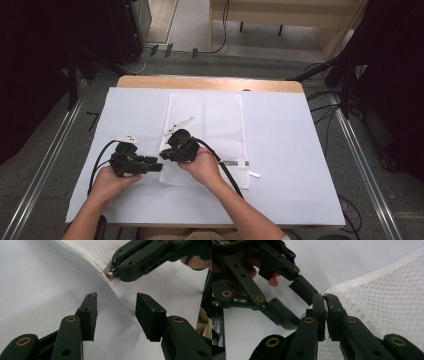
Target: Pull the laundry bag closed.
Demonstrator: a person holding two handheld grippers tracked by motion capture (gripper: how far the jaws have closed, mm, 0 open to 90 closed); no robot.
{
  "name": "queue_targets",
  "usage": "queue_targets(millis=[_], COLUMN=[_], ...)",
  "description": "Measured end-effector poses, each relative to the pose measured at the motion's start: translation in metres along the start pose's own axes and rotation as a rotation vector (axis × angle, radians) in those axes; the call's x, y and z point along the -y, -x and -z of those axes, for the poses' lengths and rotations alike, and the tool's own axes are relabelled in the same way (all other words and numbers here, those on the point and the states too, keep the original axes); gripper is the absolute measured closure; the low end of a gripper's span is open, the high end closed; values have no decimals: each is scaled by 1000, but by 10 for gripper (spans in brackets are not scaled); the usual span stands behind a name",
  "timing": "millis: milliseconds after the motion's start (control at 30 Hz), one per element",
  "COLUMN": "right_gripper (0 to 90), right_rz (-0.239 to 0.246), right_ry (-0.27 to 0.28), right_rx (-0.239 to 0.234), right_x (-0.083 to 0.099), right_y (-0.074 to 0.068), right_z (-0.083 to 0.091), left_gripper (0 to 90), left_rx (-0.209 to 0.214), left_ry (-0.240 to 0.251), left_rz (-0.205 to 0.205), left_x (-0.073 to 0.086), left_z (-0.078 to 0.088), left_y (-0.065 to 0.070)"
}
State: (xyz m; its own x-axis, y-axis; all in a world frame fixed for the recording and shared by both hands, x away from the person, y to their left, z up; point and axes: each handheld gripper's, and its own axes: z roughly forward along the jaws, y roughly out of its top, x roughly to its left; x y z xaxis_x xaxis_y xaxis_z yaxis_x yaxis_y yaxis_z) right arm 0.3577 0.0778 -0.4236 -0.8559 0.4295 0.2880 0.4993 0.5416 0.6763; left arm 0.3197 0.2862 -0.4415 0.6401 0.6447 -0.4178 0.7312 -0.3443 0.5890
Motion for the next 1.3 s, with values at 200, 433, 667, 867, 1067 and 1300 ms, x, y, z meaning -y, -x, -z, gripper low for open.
queue_targets(millis=[200,433,667,867,1067,1300], right_gripper=[877,877,877,878,880,882], right_rz=[-14,8,10,5,6,-7], right_ry=[19,3,-3,-17,-23,-22], right_rx=[-37,-60,-82,-93,-99,-100], right_x=[-1,0,1,1,2,6], right_y=[-1,-3,-2,0,3,8], right_z=[5,7,8,6,6,5], left_gripper=[549,634,730,871,886,892], left_rx=[-28,-15,8,22,20,10], left_ry=[-32,-9,-26,-33,-42,-41], left_rz=[-23,-27,-35,-26,-20,-21], left_x=[-3,-5,-7,-8,-9,-9], left_z=[-8,-8,-9,-10,-9,-8], left_y=[2,-1,-1,-1,-1,0])
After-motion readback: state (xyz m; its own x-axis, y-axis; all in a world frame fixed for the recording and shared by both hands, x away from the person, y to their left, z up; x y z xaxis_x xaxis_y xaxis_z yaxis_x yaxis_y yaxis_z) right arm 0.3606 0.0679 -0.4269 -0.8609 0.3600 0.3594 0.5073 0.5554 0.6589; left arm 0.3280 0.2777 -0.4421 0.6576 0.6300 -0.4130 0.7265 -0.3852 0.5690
